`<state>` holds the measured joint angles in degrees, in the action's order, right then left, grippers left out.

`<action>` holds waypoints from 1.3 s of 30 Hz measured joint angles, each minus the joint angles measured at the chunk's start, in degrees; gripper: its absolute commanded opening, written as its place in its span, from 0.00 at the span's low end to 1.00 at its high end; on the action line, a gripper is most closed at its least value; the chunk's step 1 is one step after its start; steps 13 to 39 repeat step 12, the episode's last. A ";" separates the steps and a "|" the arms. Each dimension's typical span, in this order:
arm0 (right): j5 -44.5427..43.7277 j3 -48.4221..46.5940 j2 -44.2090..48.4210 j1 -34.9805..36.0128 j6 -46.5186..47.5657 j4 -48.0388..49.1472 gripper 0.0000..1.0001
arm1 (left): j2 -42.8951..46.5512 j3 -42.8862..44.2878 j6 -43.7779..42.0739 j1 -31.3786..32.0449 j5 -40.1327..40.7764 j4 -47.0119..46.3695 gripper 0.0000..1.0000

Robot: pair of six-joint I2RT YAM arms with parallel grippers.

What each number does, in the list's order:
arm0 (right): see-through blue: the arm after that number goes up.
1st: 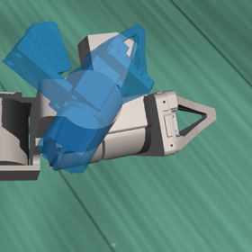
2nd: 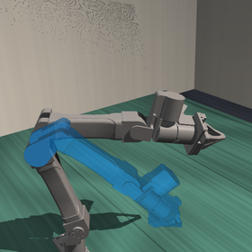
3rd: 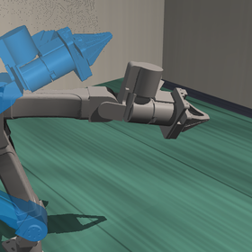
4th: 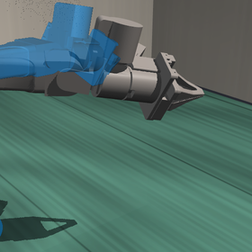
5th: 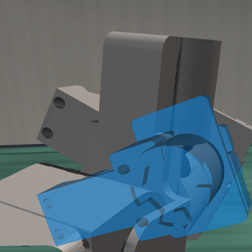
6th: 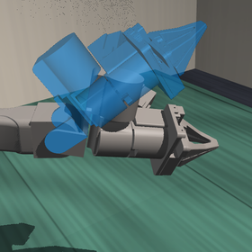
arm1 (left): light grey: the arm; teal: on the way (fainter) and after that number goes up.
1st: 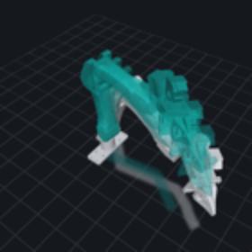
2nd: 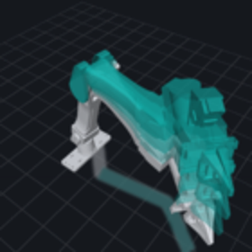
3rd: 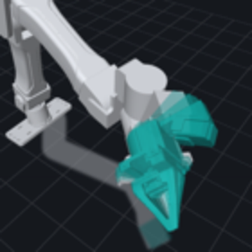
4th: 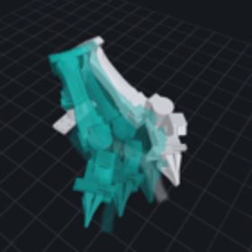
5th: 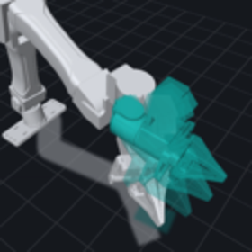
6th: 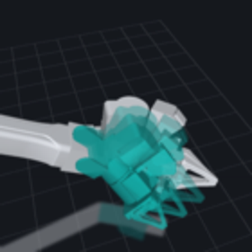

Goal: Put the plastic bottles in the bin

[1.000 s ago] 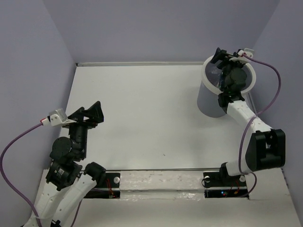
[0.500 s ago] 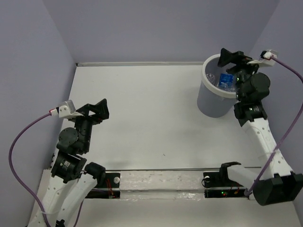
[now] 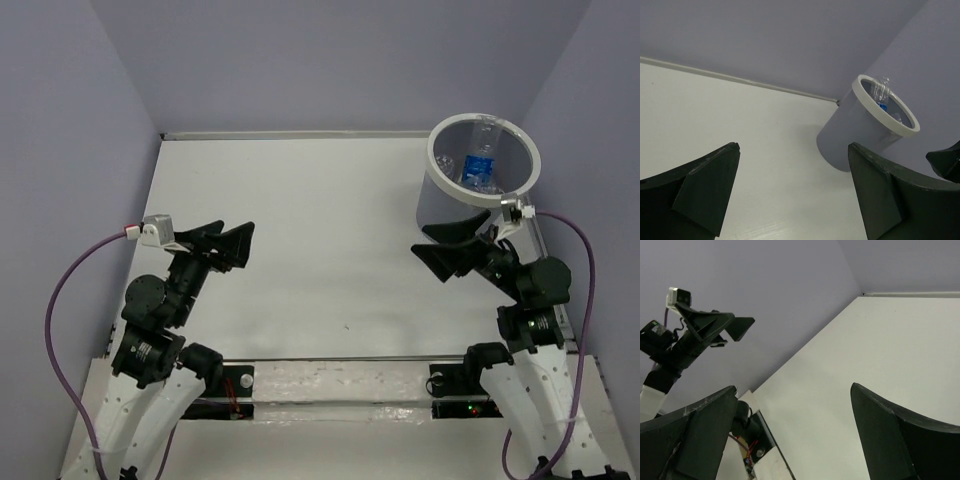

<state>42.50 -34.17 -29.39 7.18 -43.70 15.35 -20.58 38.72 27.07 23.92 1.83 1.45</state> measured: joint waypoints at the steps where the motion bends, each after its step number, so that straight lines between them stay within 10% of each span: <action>1: 0.55 2.32 3.37 0.00 -0.04 -1.44 1.00 | 0.42 -0.70 0.48 0.00 -0.83 0.07 0.99; 39: 1.66 7.28 9.22 0.00 0.94 -7.10 1.00 | 5.18 -4.33 3.13 -0.02 -4.57 1.46 0.99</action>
